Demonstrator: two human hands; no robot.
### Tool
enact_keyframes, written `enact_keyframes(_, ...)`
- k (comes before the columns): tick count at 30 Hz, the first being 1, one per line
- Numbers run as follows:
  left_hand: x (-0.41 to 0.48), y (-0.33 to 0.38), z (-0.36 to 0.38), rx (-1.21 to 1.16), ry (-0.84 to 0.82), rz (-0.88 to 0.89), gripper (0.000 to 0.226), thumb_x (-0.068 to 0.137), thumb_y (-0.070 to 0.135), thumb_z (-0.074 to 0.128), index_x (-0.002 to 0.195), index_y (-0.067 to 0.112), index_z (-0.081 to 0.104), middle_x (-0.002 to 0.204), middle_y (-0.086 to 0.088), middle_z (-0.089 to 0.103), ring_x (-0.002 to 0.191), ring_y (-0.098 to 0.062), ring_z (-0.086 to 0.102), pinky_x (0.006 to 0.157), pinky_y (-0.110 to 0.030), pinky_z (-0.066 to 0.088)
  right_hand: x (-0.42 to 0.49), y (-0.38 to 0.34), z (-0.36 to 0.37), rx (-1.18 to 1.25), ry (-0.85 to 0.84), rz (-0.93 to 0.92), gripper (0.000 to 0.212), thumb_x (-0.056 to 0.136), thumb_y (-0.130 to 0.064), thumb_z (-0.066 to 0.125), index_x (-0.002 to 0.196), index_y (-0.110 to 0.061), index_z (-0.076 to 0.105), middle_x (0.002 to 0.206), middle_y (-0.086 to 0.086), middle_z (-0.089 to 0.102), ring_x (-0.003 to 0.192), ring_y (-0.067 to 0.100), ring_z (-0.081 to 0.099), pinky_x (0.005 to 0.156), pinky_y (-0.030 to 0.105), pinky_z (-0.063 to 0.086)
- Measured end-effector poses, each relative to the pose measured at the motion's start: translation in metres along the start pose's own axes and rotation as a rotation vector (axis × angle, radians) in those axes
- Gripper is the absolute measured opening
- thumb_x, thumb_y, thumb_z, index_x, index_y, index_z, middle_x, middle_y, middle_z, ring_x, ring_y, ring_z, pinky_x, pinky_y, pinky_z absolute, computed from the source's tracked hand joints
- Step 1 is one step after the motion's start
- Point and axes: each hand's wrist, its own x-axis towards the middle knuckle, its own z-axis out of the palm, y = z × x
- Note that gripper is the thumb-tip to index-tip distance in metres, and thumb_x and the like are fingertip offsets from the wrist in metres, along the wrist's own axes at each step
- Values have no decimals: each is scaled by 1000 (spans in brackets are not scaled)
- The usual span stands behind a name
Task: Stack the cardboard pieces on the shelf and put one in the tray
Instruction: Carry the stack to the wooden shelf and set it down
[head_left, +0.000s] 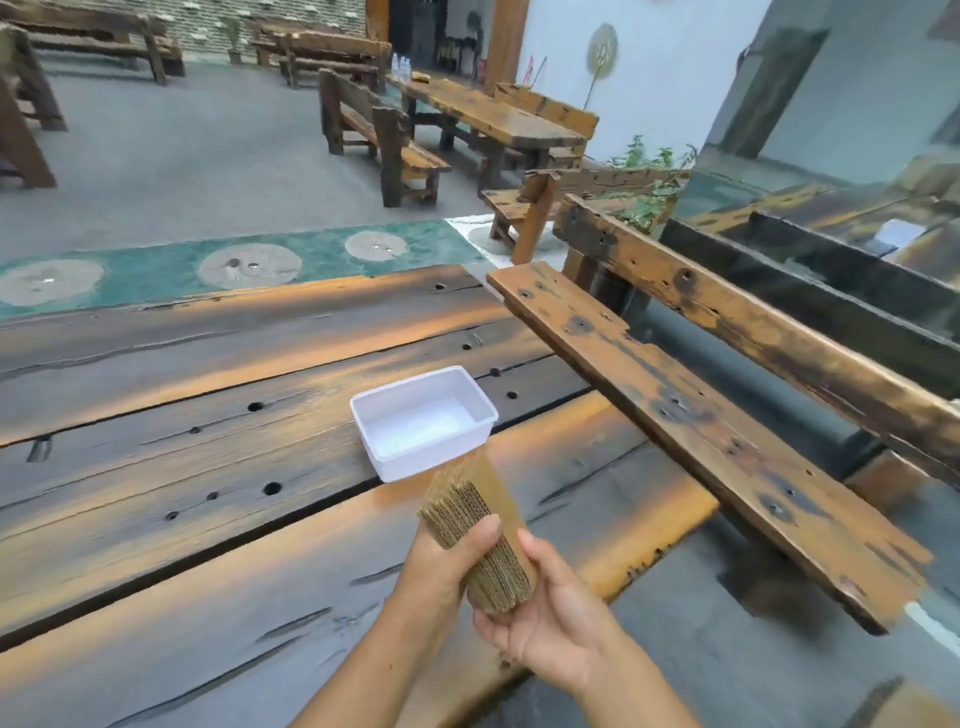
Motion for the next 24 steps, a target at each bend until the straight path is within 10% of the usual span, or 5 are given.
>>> enact_keyframes(7, 40, -49, 117, 94, -247, -325, 68, 88, 61, 41, 122, 9, 71, 126, -21, 70, 117, -38, 64, 104, -59, 47, -66, -88, -145, -164, 173, -315, 46, 77, -22, 75, 118, -7, 61, 89, 9, 73, 70, 17, 70, 59, 30, 57)
enact_keyframes(12, 57, -104, 214, 346, -357, -445, 61, 79, 58, 61, 119, 12, 65, 112, -16, 71, 106, -35, 67, 95, -64, 52, -141, -118, -231, -579, 566, -499, 48, 65, -41, 78, 96, -13, 54, 80, 1, 59, 72, 14, 56, 68, 34, 46)
enact_keyframes(18, 35, -191, 357, 625, -519, -461, 20, 96, 41, 55, 92, 21, 61, 89, -4, 61, 75, -18, 62, 59, -38, 57, -217, -98, -312, -425, 978, -609, 38, 77, -39, 73, 99, -16, 51, 81, -4, 54, 71, 8, 52, 67, 26, 42)
enact_keyframes(24, -32, -260, 456, 695, -726, -510, 16, 96, 29, 52, 88, 17, 58, 84, -3, 59, 72, -16, 56, 60, -30, 50, -281, -65, -369, 17, 1311, -720, 34, 84, -24, 65, 115, -22, 52, 95, -1, 65, 75, -2, 61, 66, 16, 47)
